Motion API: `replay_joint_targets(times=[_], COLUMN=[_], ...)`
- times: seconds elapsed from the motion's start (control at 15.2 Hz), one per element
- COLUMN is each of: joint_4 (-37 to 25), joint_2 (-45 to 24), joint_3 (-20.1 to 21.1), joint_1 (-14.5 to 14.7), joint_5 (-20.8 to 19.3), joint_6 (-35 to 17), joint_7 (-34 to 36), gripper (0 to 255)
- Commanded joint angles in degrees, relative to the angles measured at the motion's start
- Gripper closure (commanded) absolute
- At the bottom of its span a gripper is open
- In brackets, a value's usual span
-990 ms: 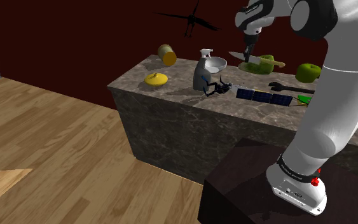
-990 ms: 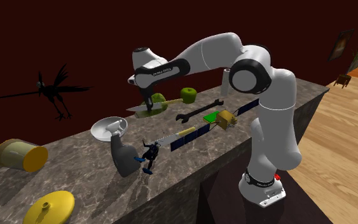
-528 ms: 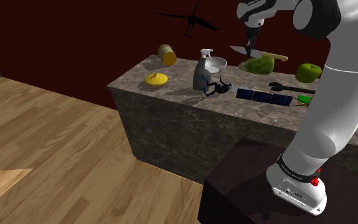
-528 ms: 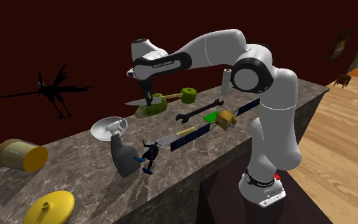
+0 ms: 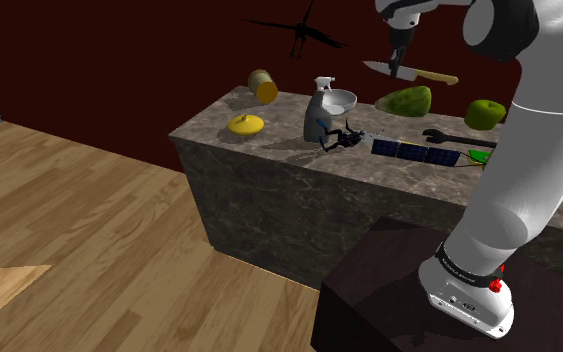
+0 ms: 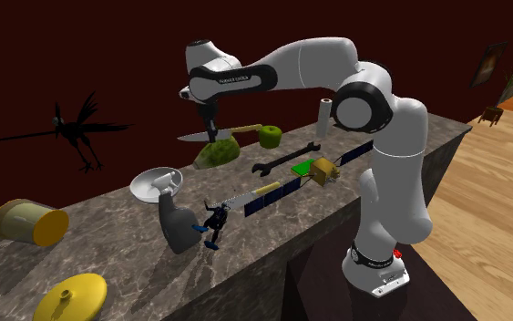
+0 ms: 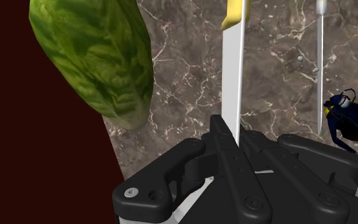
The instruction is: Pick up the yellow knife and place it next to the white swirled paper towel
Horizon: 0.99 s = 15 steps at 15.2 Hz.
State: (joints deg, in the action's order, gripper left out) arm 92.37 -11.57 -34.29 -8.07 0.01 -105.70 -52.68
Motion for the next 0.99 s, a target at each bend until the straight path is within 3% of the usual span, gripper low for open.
replay_joint_targets(times=[0.0, 0.92], joint_4=[-1.5, -14.3], joint_2=[0.0, -2.0], joint_3=[0.0, -0.4], joint_1=[-0.1, -1.4], joint_5=[0.0, 1.3], joint_6=[1.6, 12.5], joint_7=[-0.1, -1.6], gripper=[255, 255])
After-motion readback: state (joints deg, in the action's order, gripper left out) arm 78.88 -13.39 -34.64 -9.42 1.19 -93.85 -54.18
